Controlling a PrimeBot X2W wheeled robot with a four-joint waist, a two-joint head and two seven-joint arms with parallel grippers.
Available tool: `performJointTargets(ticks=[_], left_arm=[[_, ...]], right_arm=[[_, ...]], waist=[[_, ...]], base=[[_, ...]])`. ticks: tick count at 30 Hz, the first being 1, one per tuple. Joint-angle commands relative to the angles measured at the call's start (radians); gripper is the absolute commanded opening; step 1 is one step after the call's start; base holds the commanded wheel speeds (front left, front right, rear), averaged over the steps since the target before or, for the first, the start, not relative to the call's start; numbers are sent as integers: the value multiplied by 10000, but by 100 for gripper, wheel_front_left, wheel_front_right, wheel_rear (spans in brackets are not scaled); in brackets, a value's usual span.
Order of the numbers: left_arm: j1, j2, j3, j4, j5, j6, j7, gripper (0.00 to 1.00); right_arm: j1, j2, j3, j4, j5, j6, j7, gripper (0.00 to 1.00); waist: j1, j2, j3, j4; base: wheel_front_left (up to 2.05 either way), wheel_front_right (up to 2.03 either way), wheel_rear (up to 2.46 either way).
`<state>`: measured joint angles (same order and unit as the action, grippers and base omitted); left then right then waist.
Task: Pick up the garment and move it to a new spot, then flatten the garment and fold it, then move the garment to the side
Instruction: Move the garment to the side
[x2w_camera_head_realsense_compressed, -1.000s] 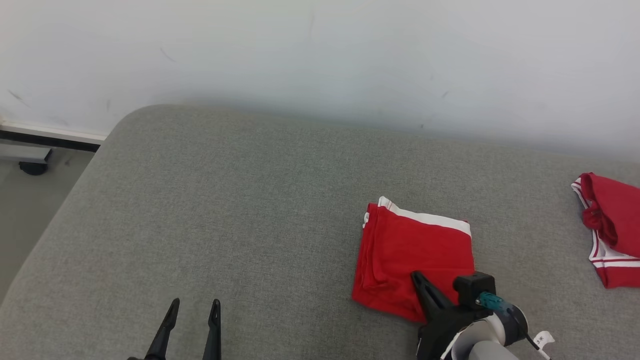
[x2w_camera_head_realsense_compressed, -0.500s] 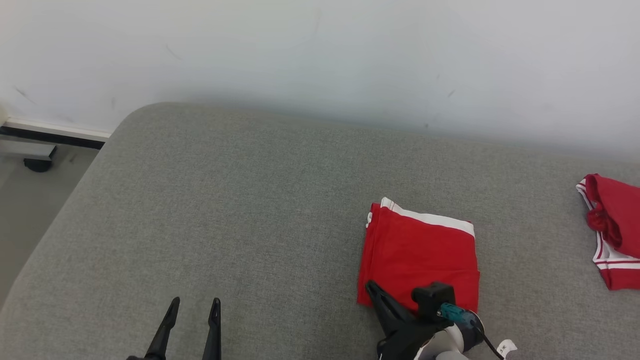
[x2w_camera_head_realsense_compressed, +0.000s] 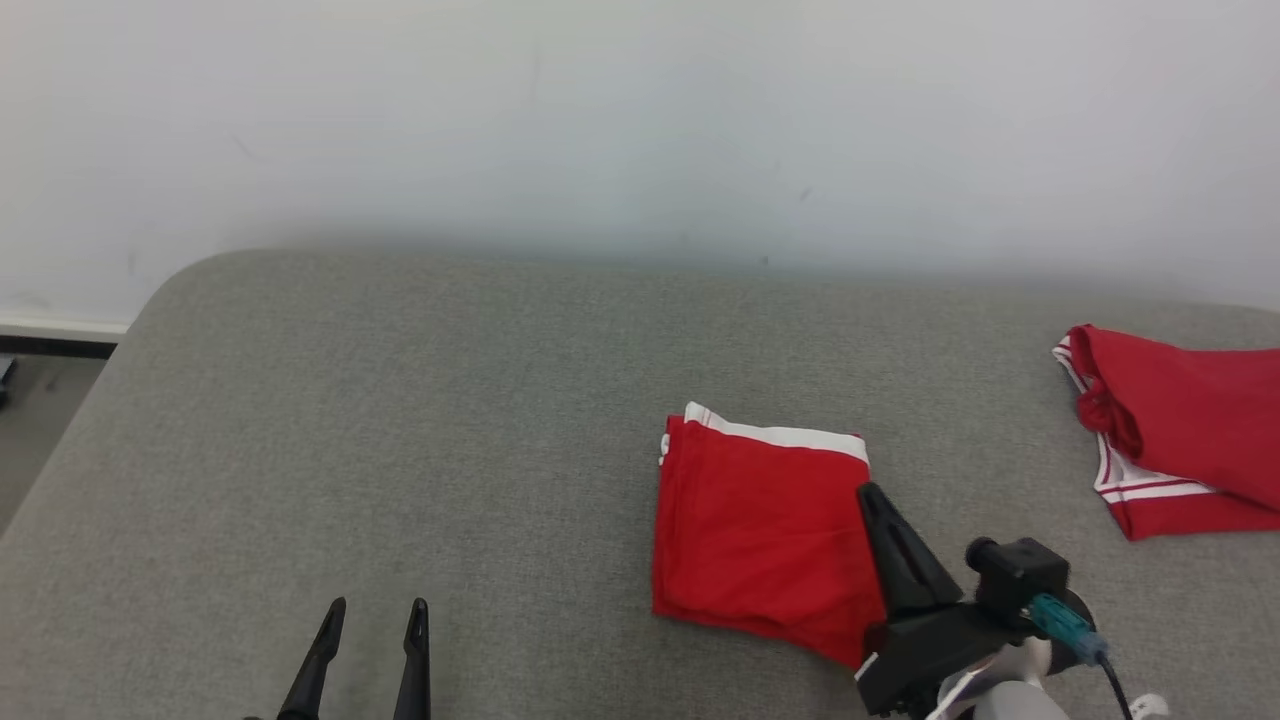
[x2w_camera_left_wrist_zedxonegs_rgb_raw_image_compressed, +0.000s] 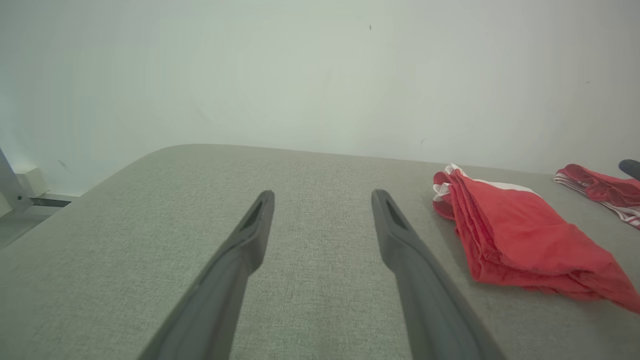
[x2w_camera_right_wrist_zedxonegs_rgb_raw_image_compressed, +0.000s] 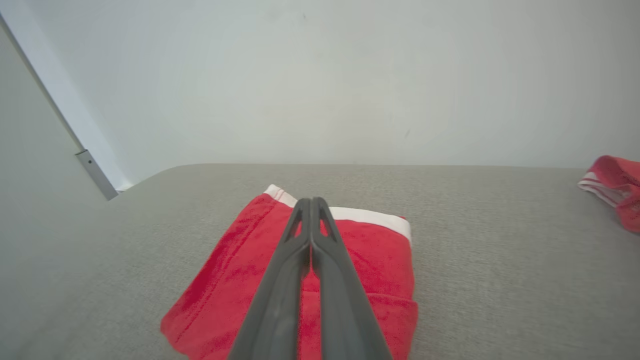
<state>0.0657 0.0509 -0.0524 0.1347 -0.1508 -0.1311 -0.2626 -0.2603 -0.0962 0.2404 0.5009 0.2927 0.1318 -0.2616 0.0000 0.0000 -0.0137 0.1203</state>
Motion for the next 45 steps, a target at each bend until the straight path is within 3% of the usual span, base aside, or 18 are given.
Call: performJointTargets(ticks=[1,9,18,19,20,21,22,45], left_arm=[[127,-9,42,-38,108,15,-30,100],[450,-9,377,-160,135,58,-28,100],[620,-11,660,-331,213,57,-28,100],[649,-11,681,-346,229,55,-28,100],[681,-7,714,-367,225,55,-28,100],[707,-9,735,-374,281,54,-28,100],[736,-11,740,-372,323,53,-28,100],[824,-9,1028,-195,850,42,-28,100]], right_arm=[[305,-90,-319,-273,-186,-19,-41,0],[1773,-153,-2071,-1792,-877,-19,-39,0],[3092,189,-2520,-2846,-1148,-19,-41,0],[3186,239,-2492,-2880,-1185,-19,-41,4],[3247,286,-2423,-2896,-1210,-19,-41,22],[3268,320,-2359,-2912,-1297,-19,-41,58],[3277,345,-2315,-2904,-1349,-19,-41,100],[3287,469,-2490,-2452,-1338,-19,-41,100]], waist=[[0,0,-165,-478],[0,0,-370,-1211],[0,0,-444,-1429],[0,0,-455,-1429],[0,0,-464,-1429],[0,0,-471,-1429],[0,0,-477,-1428],[0,0,-425,-1433]], base=[[0,0,0],[0,0,0],[0,0,0],[0,0,0],[0,0,0],[0,0,0],[0,0,0],[0,0,0]])
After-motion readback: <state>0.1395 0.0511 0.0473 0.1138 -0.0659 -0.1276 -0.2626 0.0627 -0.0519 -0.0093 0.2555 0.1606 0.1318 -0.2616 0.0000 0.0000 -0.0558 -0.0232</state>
